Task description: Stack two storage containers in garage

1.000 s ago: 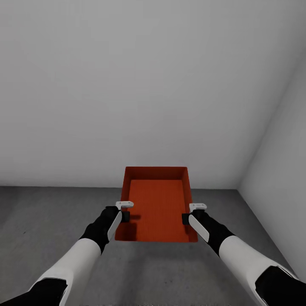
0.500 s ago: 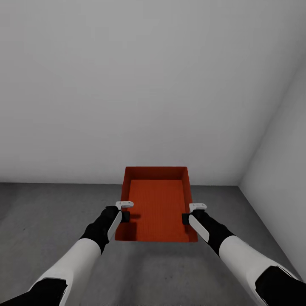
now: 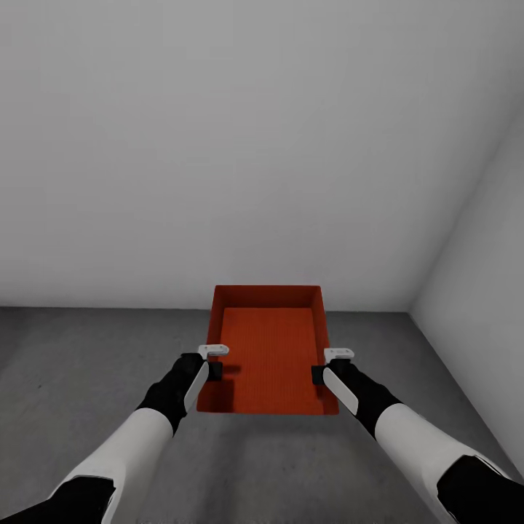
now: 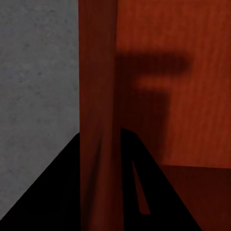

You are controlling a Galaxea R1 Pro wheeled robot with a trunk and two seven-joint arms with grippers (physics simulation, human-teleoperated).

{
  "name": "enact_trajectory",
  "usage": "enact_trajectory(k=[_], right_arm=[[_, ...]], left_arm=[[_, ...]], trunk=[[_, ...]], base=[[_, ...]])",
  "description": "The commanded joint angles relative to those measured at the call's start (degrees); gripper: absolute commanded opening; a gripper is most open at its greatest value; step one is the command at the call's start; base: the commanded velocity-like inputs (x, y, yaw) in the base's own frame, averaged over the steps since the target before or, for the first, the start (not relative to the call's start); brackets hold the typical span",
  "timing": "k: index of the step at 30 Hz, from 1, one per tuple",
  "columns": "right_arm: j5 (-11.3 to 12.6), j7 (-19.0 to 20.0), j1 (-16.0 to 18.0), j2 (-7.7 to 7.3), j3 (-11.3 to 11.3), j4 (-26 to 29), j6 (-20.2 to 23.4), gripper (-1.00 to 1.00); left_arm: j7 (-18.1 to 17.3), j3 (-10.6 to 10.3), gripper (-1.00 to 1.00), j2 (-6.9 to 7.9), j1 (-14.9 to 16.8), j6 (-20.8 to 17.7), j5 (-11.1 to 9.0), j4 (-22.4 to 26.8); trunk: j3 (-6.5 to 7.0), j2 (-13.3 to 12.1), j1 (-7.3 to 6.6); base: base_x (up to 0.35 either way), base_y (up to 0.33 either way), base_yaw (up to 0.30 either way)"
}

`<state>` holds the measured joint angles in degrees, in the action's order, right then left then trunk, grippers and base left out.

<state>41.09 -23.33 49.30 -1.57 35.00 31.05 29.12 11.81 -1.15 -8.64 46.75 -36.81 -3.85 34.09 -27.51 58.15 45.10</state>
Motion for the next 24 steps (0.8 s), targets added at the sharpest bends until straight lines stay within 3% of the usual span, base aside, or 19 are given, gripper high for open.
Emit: enact_trajectory(k=[1, 24], right_arm=[[-2.68, -1.19, 0.1, -3.18, -2.83, 0.15, -1.43, -1.0], [-2.68, -1.19, 0.1, -3.18, -2.83, 0.06, -1.43, -1.0]], left_arm=[[0.59, -0.08, -1.0, 0.05, 0.01, -0.37, -0.11, 0.01], [0.59, -0.08, -1.0, 0.1, 0.01, -0.3, -0.11, 0.01]], trunk=[[-0.34, 0.47, 0.23], [-6.6, 9.69, 5.28]], base=[[0.0, 0.0, 0.0], [0.0, 0.0, 0.0]])
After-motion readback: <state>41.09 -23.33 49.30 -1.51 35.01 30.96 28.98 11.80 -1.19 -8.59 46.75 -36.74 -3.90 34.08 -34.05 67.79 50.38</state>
